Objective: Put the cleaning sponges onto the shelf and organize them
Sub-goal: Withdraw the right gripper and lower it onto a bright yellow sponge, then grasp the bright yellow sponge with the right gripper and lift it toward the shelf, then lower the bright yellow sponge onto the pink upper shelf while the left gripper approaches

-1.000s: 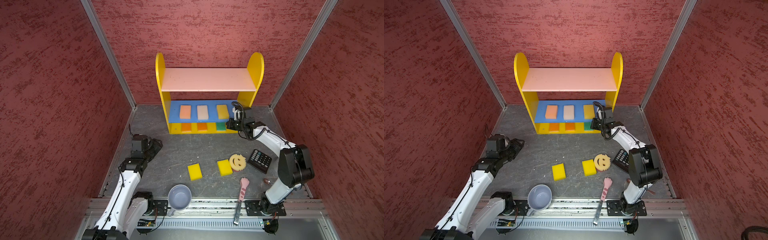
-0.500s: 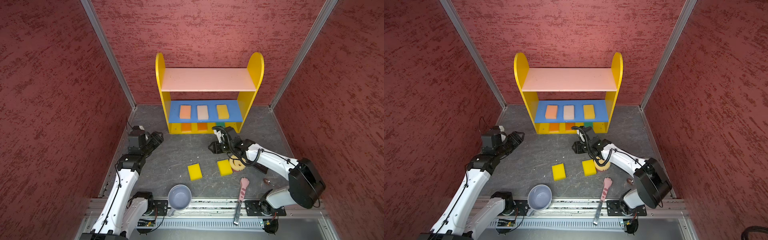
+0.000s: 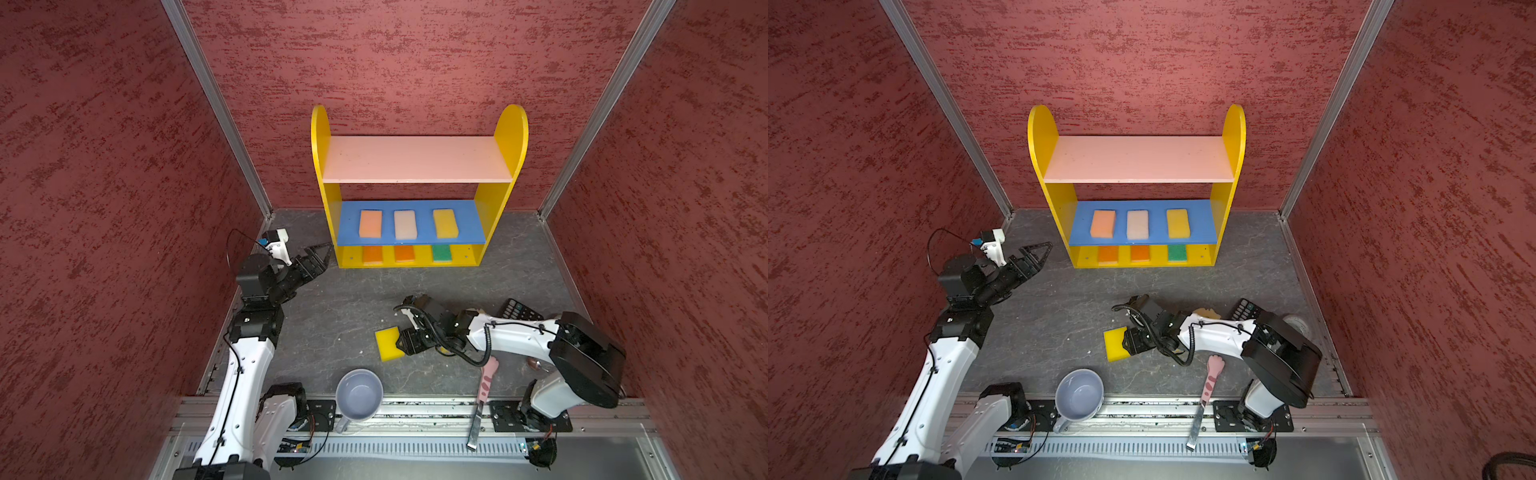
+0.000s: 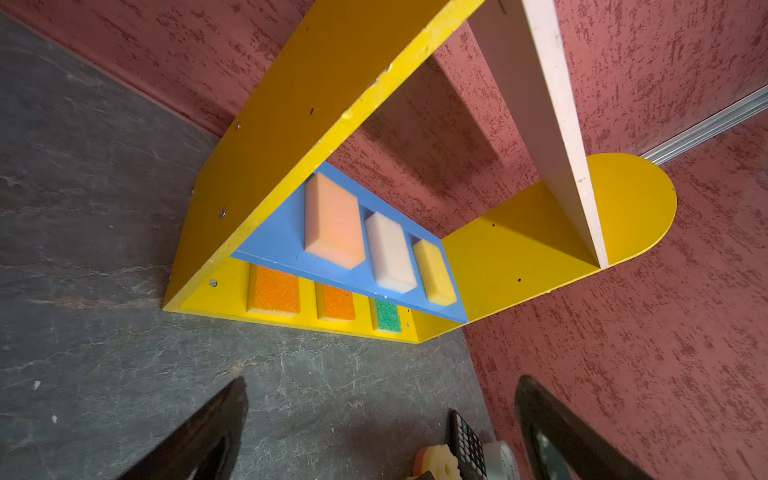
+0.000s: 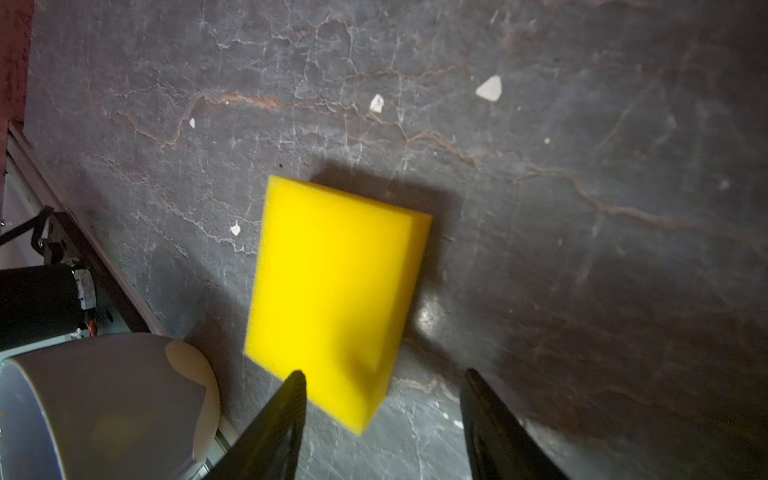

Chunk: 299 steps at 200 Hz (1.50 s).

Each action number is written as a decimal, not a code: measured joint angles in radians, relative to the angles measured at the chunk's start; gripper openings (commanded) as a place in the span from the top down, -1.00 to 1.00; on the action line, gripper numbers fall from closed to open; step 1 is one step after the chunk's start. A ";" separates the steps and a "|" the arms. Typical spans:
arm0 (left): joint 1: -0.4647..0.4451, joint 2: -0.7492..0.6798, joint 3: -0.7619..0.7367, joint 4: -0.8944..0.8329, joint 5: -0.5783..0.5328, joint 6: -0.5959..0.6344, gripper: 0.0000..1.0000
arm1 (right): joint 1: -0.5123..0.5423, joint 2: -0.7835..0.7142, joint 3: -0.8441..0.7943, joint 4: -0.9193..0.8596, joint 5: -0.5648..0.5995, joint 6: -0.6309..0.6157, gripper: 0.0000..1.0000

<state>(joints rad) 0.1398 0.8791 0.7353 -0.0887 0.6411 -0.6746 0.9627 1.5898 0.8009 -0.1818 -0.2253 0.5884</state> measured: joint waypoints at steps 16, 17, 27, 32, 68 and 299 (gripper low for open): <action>0.033 0.033 -0.016 0.020 0.060 -0.029 -0.53 | 0.003 0.026 0.000 0.028 -0.008 0.024 0.07; 0.035 0.035 -0.016 0.019 0.063 -0.032 -0.53 | 0.003 0.027 0.000 0.029 -0.008 0.024 0.08; 0.042 0.047 -0.015 0.015 0.087 -0.029 -0.45 | 0.003 0.042 0.000 0.048 -0.014 0.039 0.13; 0.043 0.050 -0.013 0.008 0.095 -0.030 -0.42 | 0.003 0.050 0.000 0.055 -0.018 0.045 0.17; 0.038 0.047 0.055 -0.097 0.118 0.012 -0.25 | 0.003 0.108 0.028 0.095 -0.037 0.075 0.81; -0.417 0.295 0.798 -0.206 -0.515 0.424 -0.26 | -0.267 0.394 1.802 -0.495 0.301 -0.468 1.00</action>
<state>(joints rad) -0.2768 1.1740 1.5333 -0.2951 0.1257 -0.2508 0.6956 1.9835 2.6026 -0.6765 0.0753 0.1207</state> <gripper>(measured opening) 0.629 0.041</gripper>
